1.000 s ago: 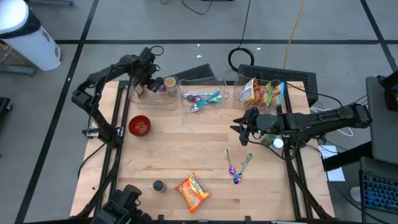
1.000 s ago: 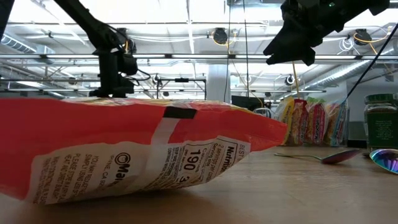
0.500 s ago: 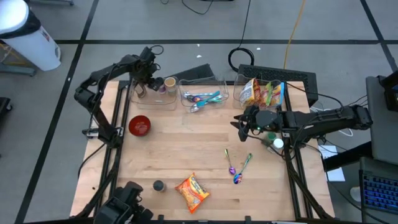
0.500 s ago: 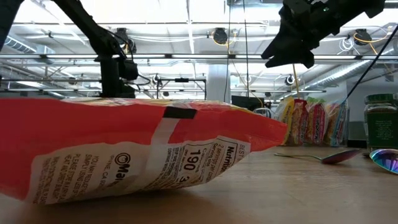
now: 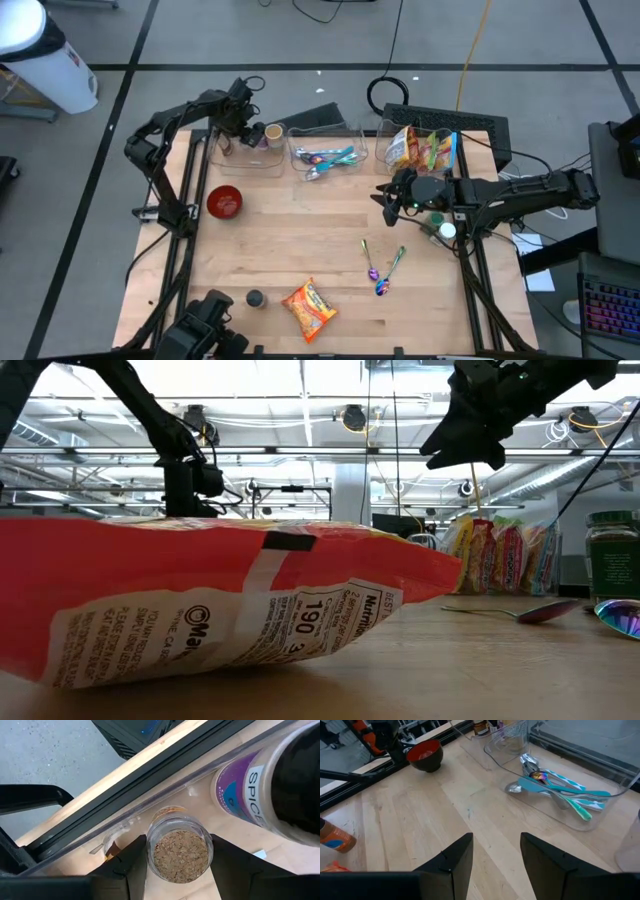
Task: Pick & Place Food Item
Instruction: Put the brown seasoning bottle into the left transparent bin, then put the orange seasoning bottle into the left transparent bin
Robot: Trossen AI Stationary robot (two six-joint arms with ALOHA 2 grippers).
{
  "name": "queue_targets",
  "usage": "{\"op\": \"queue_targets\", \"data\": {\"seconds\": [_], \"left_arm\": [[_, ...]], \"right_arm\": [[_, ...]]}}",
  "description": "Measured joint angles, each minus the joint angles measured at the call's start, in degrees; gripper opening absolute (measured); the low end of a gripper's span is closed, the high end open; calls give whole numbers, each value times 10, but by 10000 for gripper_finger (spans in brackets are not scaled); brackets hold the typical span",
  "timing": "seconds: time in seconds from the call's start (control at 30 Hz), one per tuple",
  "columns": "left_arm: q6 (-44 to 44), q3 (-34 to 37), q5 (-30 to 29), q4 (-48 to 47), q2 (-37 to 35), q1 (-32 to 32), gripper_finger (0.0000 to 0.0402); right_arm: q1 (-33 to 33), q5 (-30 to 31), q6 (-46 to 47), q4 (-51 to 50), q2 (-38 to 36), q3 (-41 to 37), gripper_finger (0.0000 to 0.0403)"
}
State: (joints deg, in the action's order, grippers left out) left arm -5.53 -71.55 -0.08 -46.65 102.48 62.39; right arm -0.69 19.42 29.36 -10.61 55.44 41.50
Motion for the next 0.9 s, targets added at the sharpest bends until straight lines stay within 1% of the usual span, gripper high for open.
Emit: {"op": "queue_targets", "data": {"seconds": [0.07,0.2,0.27,0.4,0.57,0.7,0.9], "left_arm": [[0,0,0,0,0,0,192],[1,0,-4,0,0,0,223],[1,0,-4,0,0,0,230],[4,0,-4,0,0,0,232],[15,0,-4,0,0,0,225],[18,-1,5,-4,-4,0,224],[15,-31,0,-24,-18,0,225]], "right_arm": [[0,0,0,-1,0,0,155],[0,0,0,-4,0,0,155],[0,0,0,-4,0,0,155],[0,0,0,-4,0,0,155],[0,0,0,-4,0,0,155],[0,0,0,-4,0,0,155],[0,0,-1,-4,0,0,155]]}}
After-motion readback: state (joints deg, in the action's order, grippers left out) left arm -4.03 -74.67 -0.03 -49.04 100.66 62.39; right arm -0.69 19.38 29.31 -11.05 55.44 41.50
